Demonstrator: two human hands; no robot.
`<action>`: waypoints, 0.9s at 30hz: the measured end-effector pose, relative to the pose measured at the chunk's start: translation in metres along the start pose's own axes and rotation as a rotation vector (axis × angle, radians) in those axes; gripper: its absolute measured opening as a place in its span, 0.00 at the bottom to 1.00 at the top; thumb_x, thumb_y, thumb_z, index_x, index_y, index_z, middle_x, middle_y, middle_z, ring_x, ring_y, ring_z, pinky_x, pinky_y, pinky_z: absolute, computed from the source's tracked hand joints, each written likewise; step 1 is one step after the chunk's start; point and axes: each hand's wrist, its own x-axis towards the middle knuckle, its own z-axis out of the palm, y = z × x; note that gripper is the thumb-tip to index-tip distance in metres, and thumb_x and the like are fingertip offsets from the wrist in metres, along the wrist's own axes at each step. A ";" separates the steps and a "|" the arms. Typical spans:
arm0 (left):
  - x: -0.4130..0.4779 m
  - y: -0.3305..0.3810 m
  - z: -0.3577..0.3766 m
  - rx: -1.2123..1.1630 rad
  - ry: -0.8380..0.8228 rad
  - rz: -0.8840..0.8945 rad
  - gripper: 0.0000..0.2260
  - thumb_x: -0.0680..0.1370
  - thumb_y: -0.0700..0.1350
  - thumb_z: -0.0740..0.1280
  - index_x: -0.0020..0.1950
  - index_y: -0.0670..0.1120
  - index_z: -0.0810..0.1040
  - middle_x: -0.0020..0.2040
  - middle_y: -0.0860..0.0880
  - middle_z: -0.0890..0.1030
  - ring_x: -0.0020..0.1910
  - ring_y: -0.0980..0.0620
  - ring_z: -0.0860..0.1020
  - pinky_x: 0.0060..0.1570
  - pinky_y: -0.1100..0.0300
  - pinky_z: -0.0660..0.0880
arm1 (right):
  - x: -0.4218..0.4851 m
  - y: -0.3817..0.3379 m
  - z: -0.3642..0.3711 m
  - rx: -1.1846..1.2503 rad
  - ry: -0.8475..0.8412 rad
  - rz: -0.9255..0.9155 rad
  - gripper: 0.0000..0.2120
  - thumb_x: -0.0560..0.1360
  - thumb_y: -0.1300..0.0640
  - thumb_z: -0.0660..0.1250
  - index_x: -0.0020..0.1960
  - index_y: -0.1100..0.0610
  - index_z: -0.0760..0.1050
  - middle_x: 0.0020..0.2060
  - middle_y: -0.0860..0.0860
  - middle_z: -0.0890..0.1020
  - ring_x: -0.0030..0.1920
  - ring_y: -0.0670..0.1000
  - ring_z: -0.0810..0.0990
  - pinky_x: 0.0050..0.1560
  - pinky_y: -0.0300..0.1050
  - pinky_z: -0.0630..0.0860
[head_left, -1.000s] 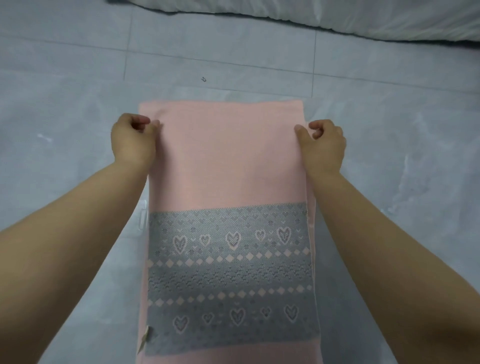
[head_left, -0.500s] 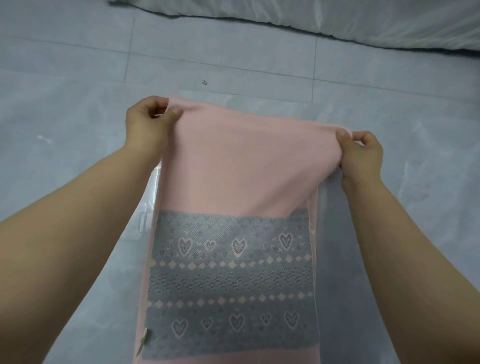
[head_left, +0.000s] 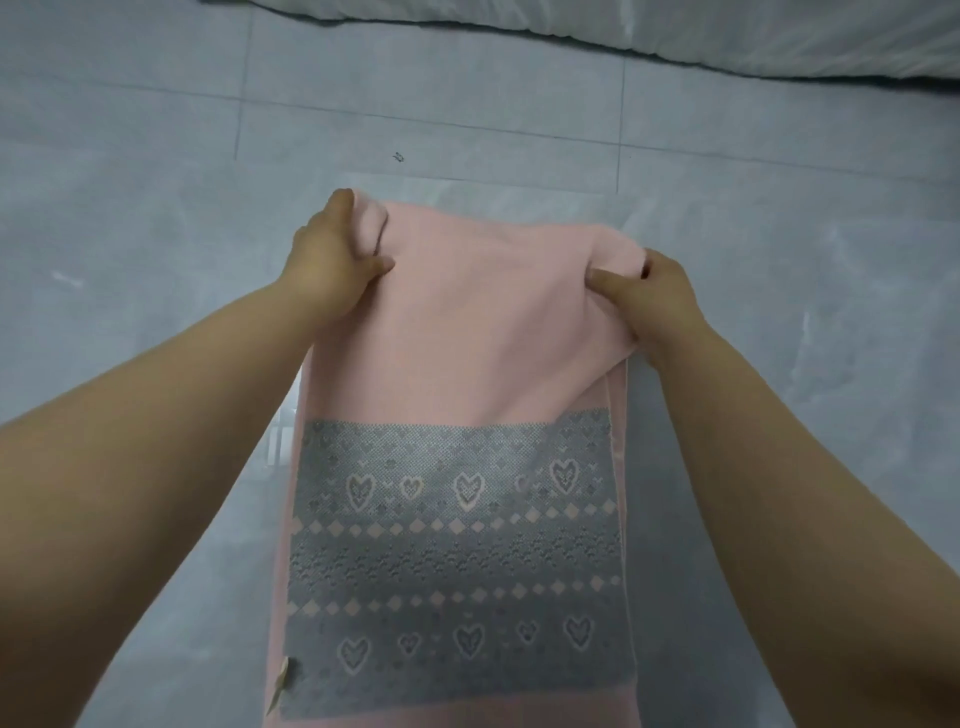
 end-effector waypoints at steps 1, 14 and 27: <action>0.001 0.000 -0.001 -0.042 0.009 -0.030 0.23 0.74 0.45 0.69 0.66 0.41 0.66 0.65 0.42 0.73 0.64 0.41 0.71 0.59 0.53 0.68 | 0.000 -0.002 -0.003 -0.053 -0.041 -0.043 0.18 0.66 0.56 0.73 0.54 0.59 0.75 0.50 0.56 0.81 0.50 0.55 0.79 0.54 0.53 0.77; -0.005 -0.026 -0.027 -0.539 0.184 -0.134 0.10 0.74 0.43 0.68 0.39 0.54 0.68 0.45 0.52 0.76 0.45 0.53 0.73 0.42 0.63 0.71 | -0.011 -0.021 -0.035 0.416 -0.405 0.030 0.32 0.62 0.66 0.72 0.64 0.57 0.68 0.50 0.51 0.80 0.45 0.46 0.82 0.43 0.40 0.79; -0.016 -0.026 -0.036 -0.574 0.169 -0.029 0.09 0.75 0.43 0.66 0.42 0.56 0.69 0.46 0.55 0.77 0.48 0.56 0.77 0.50 0.63 0.74 | -0.021 -0.035 0.004 0.182 -0.306 0.028 0.03 0.75 0.57 0.64 0.45 0.52 0.76 0.40 0.46 0.80 0.40 0.44 0.81 0.37 0.35 0.78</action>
